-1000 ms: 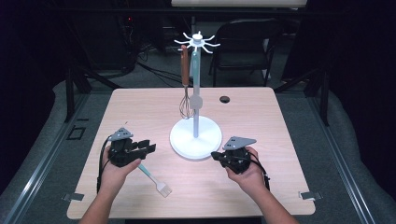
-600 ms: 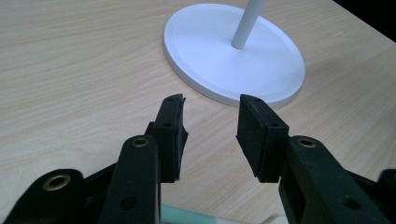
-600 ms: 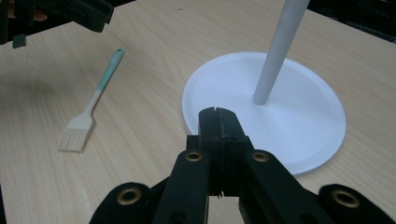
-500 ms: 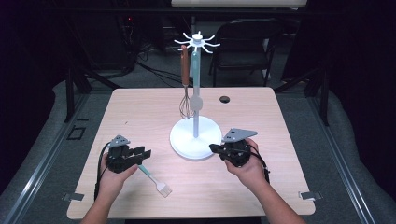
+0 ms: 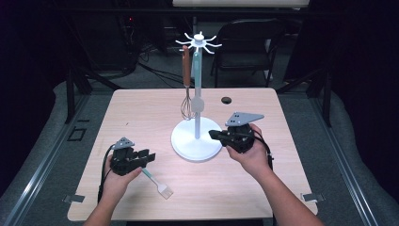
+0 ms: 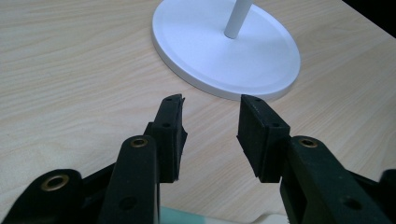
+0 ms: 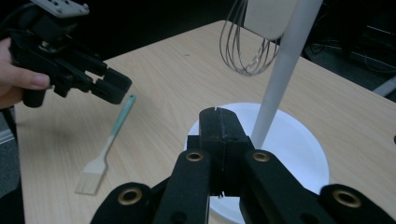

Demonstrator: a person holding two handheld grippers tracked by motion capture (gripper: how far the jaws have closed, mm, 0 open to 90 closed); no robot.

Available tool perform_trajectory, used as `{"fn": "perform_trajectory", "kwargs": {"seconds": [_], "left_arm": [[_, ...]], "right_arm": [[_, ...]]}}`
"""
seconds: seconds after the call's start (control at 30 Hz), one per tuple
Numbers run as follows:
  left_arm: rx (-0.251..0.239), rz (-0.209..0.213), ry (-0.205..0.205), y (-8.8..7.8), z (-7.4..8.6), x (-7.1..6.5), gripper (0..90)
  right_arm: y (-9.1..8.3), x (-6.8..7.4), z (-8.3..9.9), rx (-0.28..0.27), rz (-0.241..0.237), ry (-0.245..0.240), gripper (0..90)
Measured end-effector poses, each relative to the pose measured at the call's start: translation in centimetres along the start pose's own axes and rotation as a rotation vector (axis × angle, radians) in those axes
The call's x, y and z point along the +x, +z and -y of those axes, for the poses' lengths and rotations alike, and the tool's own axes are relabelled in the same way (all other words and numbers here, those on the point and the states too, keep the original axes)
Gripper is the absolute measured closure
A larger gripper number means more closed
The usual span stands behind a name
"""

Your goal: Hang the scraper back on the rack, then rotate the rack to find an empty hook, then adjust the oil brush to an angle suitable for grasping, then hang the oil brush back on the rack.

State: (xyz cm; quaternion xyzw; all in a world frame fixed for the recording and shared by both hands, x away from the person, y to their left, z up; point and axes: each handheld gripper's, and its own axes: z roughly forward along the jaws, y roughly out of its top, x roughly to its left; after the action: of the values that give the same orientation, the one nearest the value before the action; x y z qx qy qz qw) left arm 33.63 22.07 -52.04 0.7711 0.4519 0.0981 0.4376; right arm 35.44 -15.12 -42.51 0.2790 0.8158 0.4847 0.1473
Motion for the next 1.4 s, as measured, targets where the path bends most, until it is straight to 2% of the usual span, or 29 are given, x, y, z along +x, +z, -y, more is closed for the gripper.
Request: {"fn": "perform_trajectory", "kwargs": {"seconds": [0.23,0.4,0.47,0.77,1.07,1.13,1.27,1.33,1.4], "left_arm": [[-0.001,0.002,0.002,0.0,0.0,0.0,59.5],[0.005,0.005,0.005,0.1,0.0,0.0,59.1],[0.009,0.003,0.006,0.1,0.0,-0.1,59.1],[0.009,0.008,0.003,0.3,0.1,0.0,58.2],[0.015,0.011,0.009,0.2,0.2,-0.1,58.2],[0.019,0.011,0.015,0.2,0.2,-0.1,58.2],[0.014,0.01,0.007,0.0,0.4,0.0,58.2],[0.013,0.006,0.003,-0.1,0.4,0.1,58.2],[0.013,0.005,0.002,-0.1,0.5,0.1,58.3]], "right_arm": [[-0.7,-0.7,-3.0,0.001,-0.055,-0.023,90.0],[-1.4,-1.5,-5.3,-0.01,-0.112,-0.032,90.0],[-1.8,-1.9,-6.2,0.001,-0.107,-0.054,90.0],[-3.7,-3.9,-10.6,-0.013,-0.104,-0.046,90.0],[-5.2,-4.7,-14.4,-0.039,-0.089,-0.071,90.0],[-5.6,-4.8,-15.1,-0.047,-0.07,-0.081,90.0],[-6.7,-5.0,-16.3,-0.125,-0.062,-0.065,90.0],[-7.0,-5.1,-16.8,-0.139,-0.047,-0.064,90.0],[-7.0,-5.2,-17.2,-0.13,-0.024,-0.076,90.0]]}}
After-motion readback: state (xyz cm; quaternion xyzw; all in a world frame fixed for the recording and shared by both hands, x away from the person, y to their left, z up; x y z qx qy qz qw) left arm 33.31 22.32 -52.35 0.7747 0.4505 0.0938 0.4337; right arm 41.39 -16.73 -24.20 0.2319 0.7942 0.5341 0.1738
